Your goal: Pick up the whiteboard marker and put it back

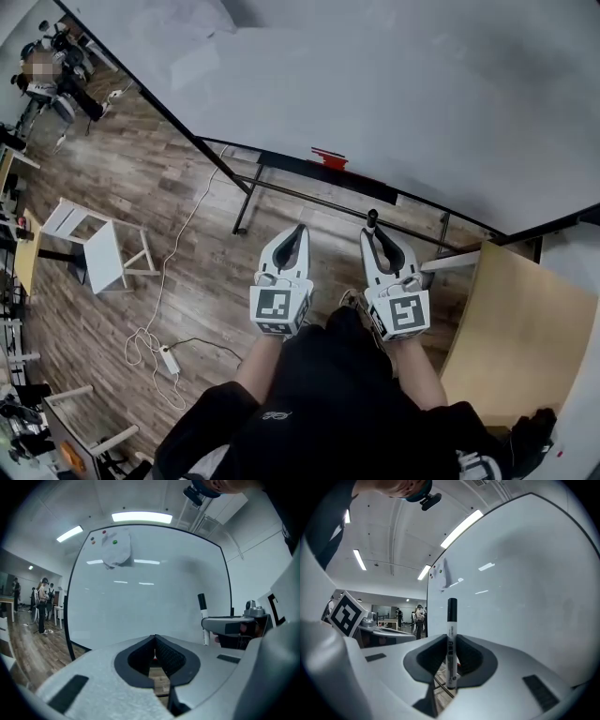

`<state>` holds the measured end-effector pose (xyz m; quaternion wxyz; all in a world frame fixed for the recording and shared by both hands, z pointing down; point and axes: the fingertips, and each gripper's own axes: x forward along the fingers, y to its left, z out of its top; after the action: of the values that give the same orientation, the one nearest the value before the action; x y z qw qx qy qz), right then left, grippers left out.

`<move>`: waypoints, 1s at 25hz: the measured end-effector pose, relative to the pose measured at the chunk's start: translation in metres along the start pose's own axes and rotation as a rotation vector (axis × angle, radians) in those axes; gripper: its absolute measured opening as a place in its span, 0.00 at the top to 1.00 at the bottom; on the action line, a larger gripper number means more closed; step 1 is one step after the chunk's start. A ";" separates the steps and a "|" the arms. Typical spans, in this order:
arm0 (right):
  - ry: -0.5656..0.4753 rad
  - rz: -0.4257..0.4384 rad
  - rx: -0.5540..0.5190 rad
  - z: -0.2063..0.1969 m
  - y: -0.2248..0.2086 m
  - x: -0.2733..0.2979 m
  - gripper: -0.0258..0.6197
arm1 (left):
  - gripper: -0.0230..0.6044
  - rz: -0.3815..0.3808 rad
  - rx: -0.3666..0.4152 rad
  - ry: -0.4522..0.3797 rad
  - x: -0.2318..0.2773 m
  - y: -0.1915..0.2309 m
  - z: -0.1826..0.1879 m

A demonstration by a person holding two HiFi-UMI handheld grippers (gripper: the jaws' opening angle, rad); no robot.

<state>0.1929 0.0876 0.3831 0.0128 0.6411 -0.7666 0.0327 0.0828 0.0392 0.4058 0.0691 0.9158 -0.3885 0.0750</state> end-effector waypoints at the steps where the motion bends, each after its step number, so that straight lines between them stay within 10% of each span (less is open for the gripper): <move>1: -0.002 0.007 -0.002 0.001 0.008 0.000 0.88 | 0.95 0.007 -0.007 -0.001 -0.007 0.005 -0.001; 25: 0.029 0.257 -0.070 -0.002 0.210 0.052 0.88 | 0.95 0.209 -0.076 -0.044 -0.160 0.133 -0.016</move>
<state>-0.0234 0.0733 0.3817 0.0417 0.5362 -0.8429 0.0167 -0.1248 0.0631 0.4001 0.0870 0.8685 -0.4857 0.0470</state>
